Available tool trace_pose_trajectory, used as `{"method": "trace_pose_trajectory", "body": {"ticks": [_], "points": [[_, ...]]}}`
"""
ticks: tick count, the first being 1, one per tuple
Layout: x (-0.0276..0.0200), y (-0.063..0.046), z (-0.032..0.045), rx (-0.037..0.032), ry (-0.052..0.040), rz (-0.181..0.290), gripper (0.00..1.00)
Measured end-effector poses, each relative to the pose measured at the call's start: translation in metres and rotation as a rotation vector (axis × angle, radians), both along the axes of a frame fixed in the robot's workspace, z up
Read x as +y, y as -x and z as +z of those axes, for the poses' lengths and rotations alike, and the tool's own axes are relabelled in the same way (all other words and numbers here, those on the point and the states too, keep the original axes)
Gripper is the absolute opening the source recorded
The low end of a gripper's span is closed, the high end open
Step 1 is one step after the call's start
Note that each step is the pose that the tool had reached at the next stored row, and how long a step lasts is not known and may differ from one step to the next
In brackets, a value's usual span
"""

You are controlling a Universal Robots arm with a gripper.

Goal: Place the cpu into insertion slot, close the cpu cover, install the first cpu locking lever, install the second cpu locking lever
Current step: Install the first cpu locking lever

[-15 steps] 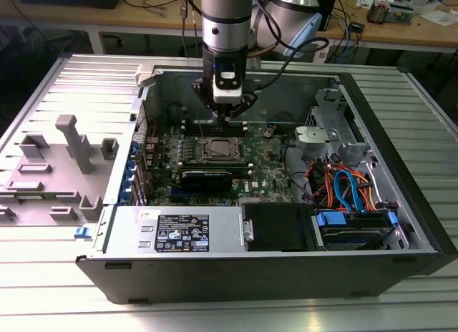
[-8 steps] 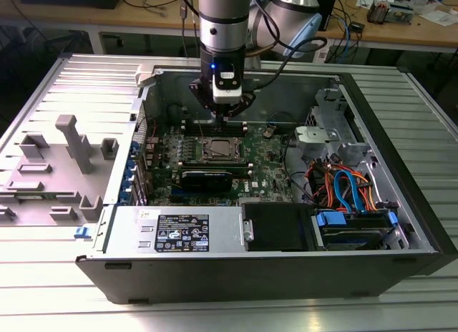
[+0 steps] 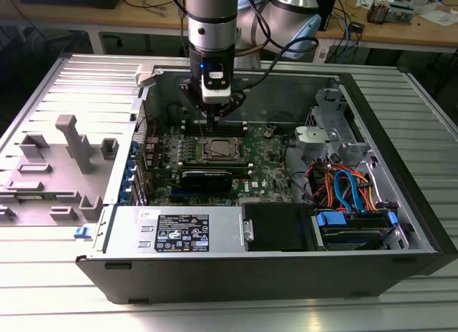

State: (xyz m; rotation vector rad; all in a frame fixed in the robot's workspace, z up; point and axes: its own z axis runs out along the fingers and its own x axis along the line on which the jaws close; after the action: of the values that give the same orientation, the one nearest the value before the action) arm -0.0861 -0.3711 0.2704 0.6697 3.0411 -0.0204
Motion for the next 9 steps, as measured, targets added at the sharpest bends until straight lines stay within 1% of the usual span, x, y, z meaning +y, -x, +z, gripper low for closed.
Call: {"method": "trace_pose_trajectory", "body": {"ticks": [6, 9], "points": [[0.0, 0.0054, 0.0031, -0.0001, -0.0002, 0.027, 0.11], [0.0, 0.0055, 0.0032, -0.0001, 0.0, 0.067, 0.11]]}}
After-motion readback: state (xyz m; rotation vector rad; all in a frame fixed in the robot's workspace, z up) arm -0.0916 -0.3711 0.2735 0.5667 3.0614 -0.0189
